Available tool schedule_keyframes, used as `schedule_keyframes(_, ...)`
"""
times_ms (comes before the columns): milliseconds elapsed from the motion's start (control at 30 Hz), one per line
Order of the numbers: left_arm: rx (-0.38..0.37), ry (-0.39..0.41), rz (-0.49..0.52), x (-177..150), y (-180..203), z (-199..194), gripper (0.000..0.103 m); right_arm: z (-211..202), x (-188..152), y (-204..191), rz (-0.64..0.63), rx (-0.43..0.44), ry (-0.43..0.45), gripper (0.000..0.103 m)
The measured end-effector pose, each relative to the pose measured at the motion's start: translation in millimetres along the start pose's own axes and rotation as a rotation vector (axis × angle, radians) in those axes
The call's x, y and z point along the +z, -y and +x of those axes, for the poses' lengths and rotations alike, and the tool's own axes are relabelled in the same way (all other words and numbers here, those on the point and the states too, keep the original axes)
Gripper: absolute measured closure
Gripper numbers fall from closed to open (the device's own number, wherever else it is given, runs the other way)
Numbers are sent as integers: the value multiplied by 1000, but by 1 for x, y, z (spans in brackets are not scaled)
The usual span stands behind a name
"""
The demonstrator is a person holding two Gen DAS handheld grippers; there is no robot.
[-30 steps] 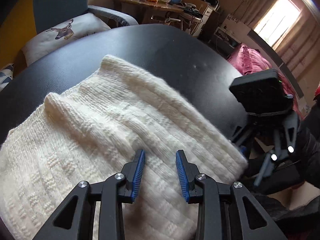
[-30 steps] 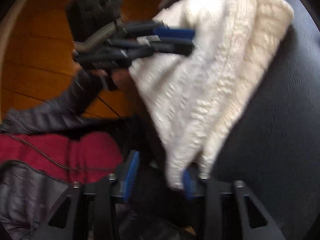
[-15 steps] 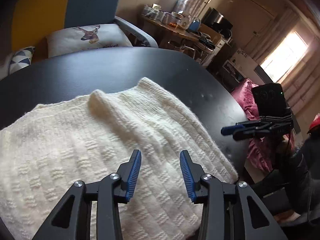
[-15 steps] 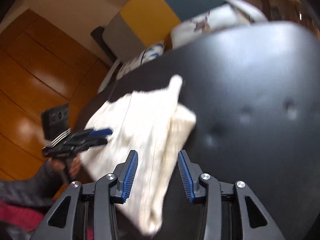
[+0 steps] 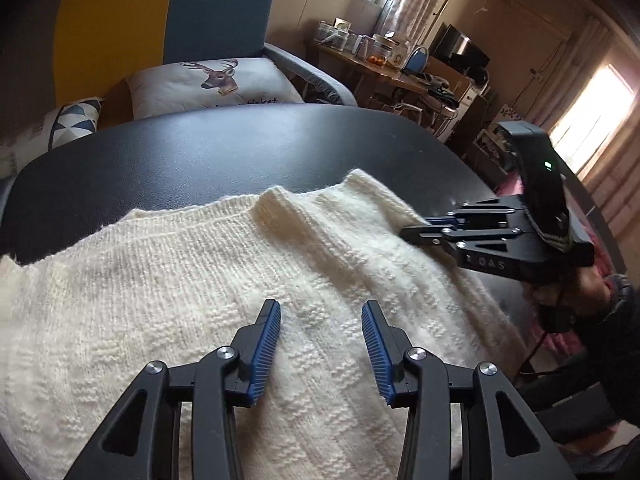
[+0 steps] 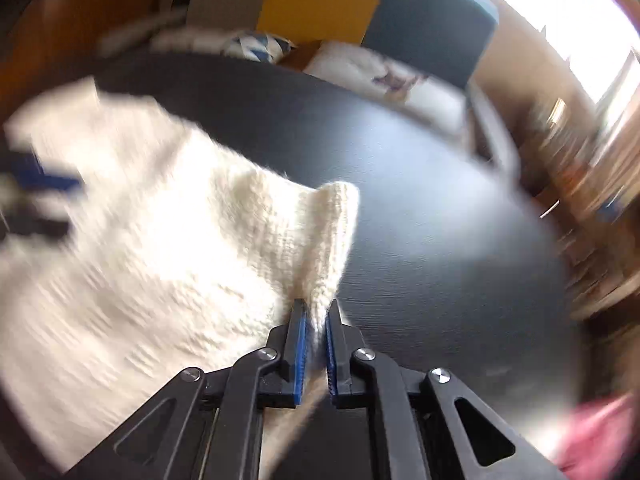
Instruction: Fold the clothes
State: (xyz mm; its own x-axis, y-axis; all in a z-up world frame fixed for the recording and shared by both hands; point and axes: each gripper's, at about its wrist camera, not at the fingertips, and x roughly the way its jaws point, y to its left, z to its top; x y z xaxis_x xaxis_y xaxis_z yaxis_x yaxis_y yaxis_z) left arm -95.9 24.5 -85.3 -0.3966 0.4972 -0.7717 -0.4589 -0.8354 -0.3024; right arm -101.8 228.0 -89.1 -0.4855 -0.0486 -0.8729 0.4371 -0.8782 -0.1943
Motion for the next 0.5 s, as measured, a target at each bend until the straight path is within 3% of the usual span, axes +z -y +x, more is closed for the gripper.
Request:
schedule_keyframes(33, 22, -7, 1, -1, -1, 3, 60, 2, -5, -2, -18, -46, -6, 96)
schedule_keyframes(100, -1, 4, -43, -8, -8, 10, 60, 5, -12, -4, -38, -118, -17, 96)
schedule_keyframes(233, -20, 36, -76, -11, -9, 8, 60, 1, -13, 1, -1, -98, 4, 94)
schedule_keyframes(400, -133, 94, -219, -14, -32, -27, 57, -18, -14, 27, 169, 28, 64, 85)
schedule_keyframes(500, -109, 187, -294, -28, -62, -71, 47, -46, -12, 29, 279, 102, 174, 80)
